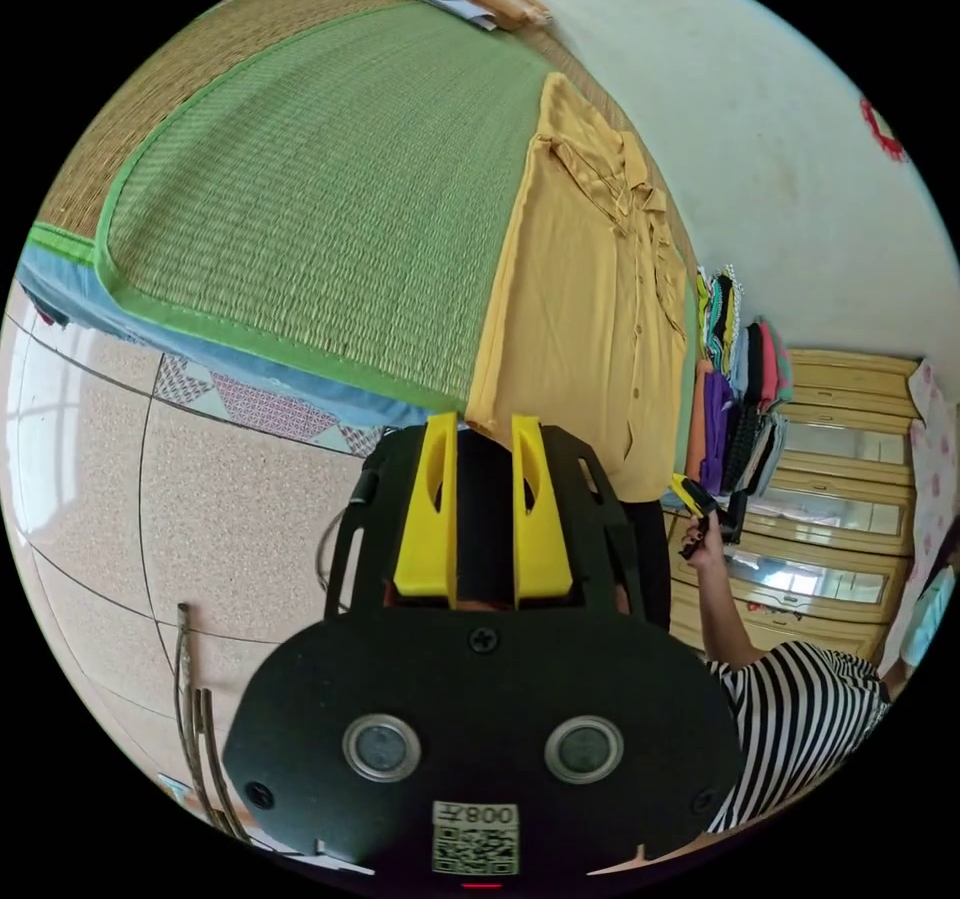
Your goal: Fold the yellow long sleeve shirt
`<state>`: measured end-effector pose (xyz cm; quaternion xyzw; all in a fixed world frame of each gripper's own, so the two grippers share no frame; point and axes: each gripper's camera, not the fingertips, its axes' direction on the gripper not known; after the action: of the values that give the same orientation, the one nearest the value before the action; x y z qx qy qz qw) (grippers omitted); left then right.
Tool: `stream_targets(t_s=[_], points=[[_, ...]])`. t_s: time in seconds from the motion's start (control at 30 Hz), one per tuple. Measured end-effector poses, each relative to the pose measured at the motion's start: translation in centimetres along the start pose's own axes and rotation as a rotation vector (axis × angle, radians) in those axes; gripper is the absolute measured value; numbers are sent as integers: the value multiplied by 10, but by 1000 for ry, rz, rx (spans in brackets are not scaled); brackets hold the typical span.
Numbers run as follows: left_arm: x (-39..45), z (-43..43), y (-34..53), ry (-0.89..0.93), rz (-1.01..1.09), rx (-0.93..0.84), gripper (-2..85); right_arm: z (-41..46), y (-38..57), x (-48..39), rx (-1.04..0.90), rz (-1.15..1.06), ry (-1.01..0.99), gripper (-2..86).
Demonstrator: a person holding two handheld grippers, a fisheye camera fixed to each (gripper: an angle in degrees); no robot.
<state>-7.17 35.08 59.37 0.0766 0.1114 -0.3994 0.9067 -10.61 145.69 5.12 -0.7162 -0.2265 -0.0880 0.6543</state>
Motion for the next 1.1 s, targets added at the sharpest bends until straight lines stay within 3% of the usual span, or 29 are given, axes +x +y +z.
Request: stream_targets(t_s=[0.17, 0.43, 0.6, 1.1], points=[[-18, -7, 4, 34, 43, 2, 74, 1, -5, -3, -23, 1, 10, 33], [-50, -2, 2, -74, 33, -72, 32, -2, -19, 10, -31, 21, 0, 14], [-84, -21, 14, 75, 7, -8, 14, -6, -26, 24, -48, 16, -63, 4], [-134, -98, 53, 293, 130, 99, 10, -69, -1, 34, 24, -124, -353, 2]])
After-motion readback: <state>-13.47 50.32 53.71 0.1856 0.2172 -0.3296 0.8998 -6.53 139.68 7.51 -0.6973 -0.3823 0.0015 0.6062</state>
